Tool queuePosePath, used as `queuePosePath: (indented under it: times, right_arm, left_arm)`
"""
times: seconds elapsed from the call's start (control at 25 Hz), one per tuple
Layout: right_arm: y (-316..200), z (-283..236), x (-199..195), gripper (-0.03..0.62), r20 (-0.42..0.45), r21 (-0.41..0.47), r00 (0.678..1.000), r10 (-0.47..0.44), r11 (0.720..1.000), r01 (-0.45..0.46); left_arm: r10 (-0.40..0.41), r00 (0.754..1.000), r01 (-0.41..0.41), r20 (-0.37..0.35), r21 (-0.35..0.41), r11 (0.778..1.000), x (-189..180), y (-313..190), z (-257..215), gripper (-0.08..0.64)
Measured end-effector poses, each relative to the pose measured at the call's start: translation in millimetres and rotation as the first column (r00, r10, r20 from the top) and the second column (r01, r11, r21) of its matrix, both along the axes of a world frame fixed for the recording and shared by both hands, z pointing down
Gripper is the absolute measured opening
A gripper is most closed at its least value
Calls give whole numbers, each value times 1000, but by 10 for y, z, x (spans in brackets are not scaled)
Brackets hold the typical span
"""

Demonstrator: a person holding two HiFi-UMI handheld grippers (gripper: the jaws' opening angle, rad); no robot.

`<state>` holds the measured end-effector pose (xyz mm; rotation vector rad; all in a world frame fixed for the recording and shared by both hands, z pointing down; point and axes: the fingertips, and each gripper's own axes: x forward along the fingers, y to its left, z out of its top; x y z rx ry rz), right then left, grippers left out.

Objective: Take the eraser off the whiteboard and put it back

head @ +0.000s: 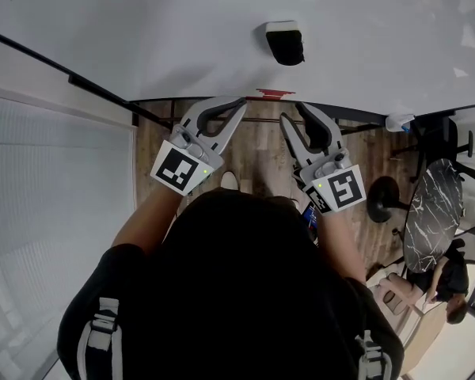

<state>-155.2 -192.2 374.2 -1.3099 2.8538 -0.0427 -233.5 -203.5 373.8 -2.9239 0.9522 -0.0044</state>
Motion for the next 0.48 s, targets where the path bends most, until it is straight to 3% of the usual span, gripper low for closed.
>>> queuePosePath:
  times: [0.28,0.48]
  right_arm:
    - [107,59,17,23,18,-3,1000,5,1000,-5]
    - [168,107,16,3,9,-5,1000,8,1000,-8]
  left_arm:
    - [57,998,-57,1,-23,998,106,160,112,5]
    - [86,996,-86,-5,-27,996,152,208,135,5]
